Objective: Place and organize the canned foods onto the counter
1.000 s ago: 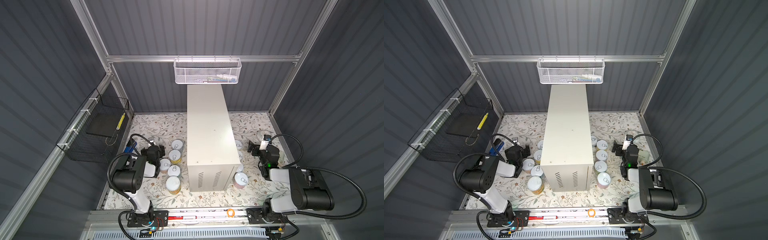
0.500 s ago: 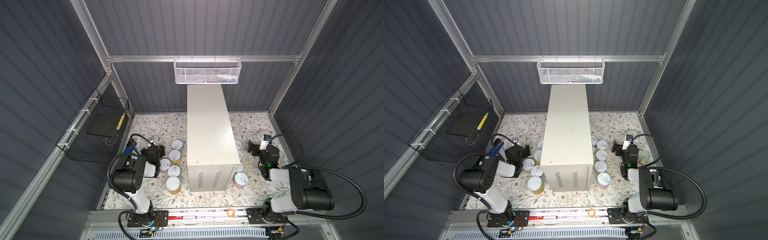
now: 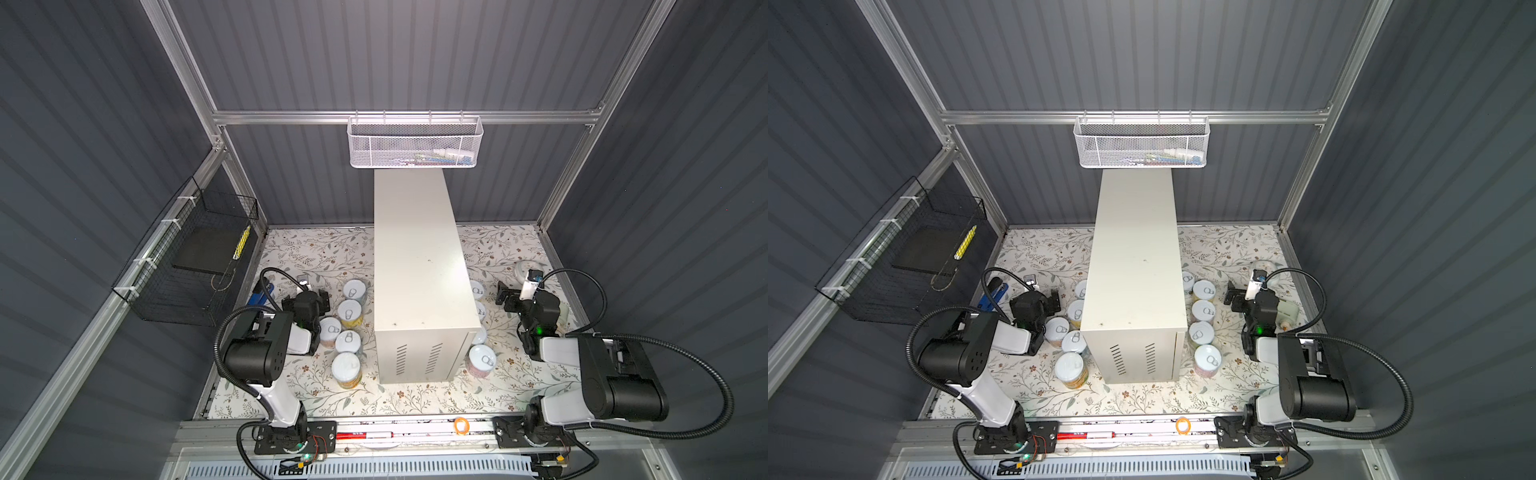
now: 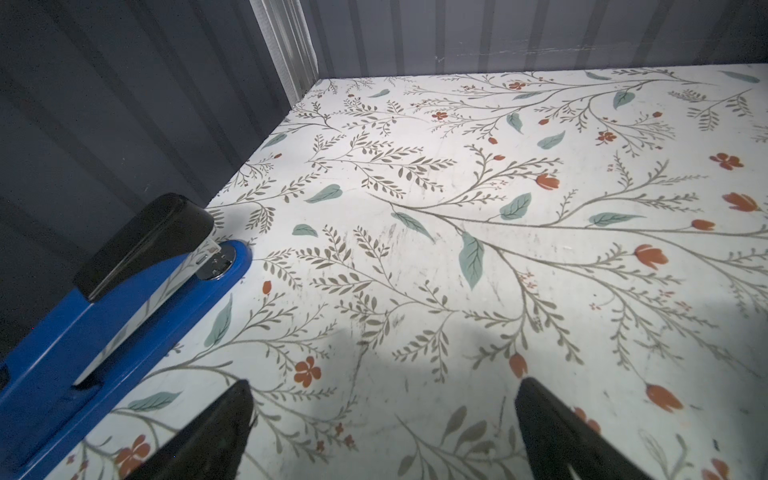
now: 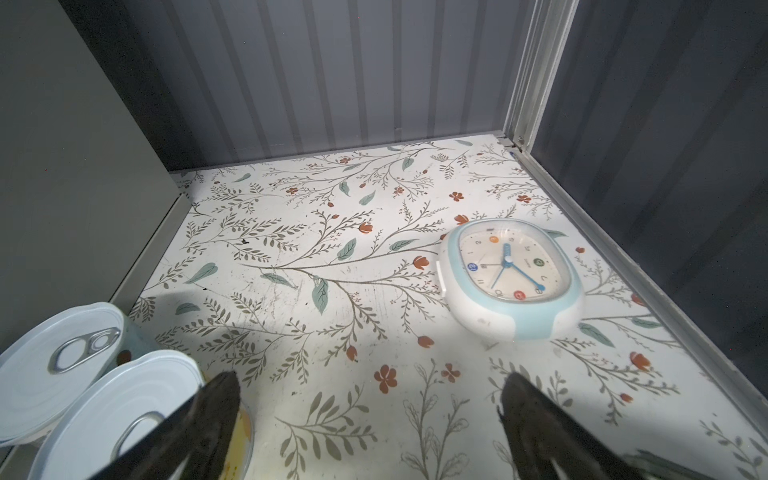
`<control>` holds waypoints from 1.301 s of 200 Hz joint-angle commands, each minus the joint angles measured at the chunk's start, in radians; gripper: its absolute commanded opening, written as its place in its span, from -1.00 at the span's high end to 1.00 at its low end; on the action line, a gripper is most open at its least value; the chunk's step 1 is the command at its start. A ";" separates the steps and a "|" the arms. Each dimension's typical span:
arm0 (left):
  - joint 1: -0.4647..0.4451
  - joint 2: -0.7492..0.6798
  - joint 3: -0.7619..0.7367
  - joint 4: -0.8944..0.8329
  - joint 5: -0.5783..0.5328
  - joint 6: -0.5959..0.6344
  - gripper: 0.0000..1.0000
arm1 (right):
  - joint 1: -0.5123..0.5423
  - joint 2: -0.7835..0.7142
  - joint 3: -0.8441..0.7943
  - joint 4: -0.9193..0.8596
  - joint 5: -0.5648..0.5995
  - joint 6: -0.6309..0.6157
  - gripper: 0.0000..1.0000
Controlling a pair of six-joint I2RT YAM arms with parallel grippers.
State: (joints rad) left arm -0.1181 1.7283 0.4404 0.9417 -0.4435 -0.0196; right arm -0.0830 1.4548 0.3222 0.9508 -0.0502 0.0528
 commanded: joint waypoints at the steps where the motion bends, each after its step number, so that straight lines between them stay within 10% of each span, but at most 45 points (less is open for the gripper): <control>1: 0.005 -0.009 0.010 0.017 0.006 -0.014 -0.99 | -0.006 0.005 0.007 0.013 -0.015 0.012 -0.98; 46: 0.005 -0.010 0.012 0.016 0.007 -0.013 -0.99 | -0.004 -0.006 0.012 0.006 -0.004 0.013 -0.98; 72: -0.008 -0.070 0.029 -0.054 0.004 0.015 -0.99 | 0.003 -0.156 0.098 -0.280 0.086 0.032 -0.98; 135: -0.031 -0.295 0.377 -0.814 -0.225 -0.233 -0.99 | 0.068 -0.328 0.340 -0.884 0.321 0.278 -0.98; 190: -0.042 -0.511 0.450 -1.236 -0.020 -0.387 -0.99 | 0.228 -0.557 0.350 -1.193 0.455 0.404 -0.98; 260: -0.357 -0.746 0.461 -1.620 0.046 -0.546 -0.99 | 0.276 -0.678 0.428 -1.542 0.381 0.472 -0.98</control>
State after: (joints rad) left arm -0.4057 1.0599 0.8948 -0.4805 -0.4152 -0.4747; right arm 0.1795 0.8062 0.7177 -0.4347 0.3576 0.4808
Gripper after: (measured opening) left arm 0.993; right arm 0.989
